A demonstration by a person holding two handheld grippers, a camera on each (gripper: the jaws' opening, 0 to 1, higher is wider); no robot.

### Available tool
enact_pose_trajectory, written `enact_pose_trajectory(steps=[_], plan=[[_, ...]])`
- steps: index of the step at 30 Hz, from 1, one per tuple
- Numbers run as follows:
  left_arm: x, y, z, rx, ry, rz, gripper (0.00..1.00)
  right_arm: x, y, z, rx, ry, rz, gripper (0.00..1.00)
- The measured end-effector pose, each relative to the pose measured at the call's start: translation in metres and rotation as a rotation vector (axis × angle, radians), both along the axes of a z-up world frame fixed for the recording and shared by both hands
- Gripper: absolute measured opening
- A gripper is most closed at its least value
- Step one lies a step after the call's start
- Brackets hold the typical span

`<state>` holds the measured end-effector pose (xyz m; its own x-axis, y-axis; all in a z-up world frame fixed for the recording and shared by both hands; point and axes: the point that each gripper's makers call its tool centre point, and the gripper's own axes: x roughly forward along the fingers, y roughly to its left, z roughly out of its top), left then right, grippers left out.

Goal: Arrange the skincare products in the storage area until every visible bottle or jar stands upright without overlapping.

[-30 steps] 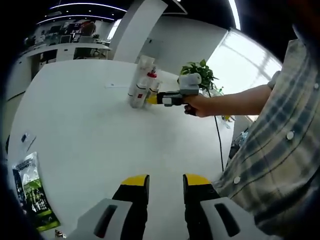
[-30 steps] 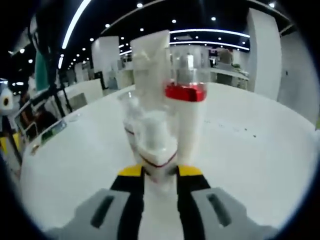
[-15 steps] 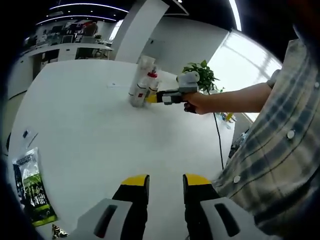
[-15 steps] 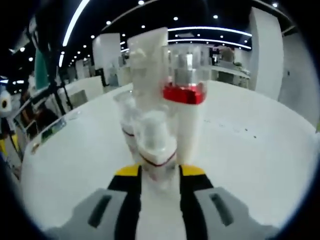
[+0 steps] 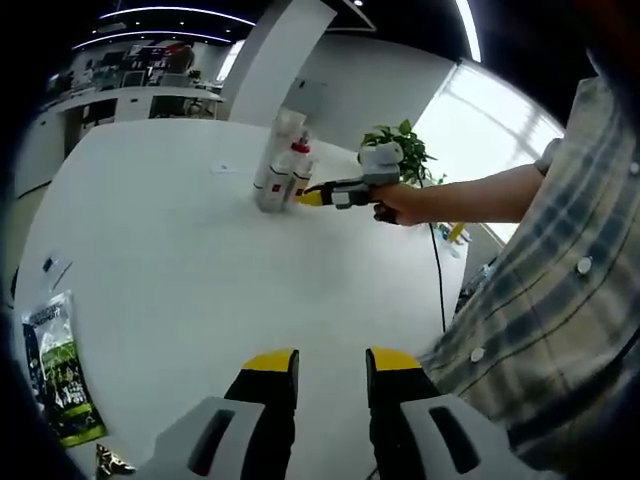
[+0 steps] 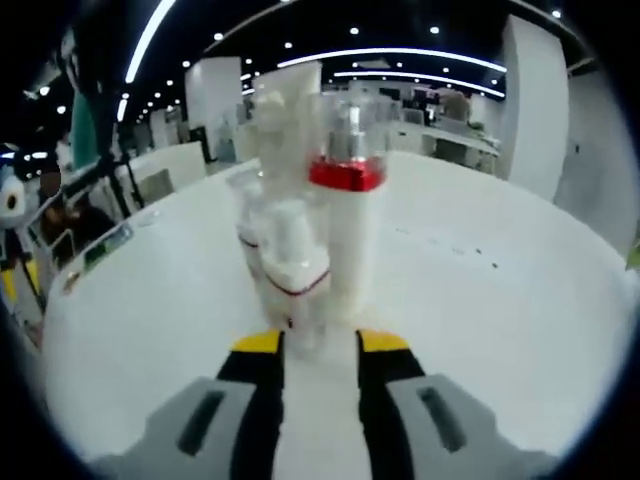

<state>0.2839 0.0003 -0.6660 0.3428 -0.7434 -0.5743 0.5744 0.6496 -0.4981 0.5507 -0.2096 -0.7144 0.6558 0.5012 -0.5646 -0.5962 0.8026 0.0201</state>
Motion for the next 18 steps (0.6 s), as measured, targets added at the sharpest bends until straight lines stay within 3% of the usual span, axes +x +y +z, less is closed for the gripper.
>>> enact_pose_trajectory(steps=[18], plan=[[-0.006,0.007,0.001,0.01,0.0,0.029,0.27,0.01,0.004,0.006,0.007,-0.009,-0.012,0.25]])
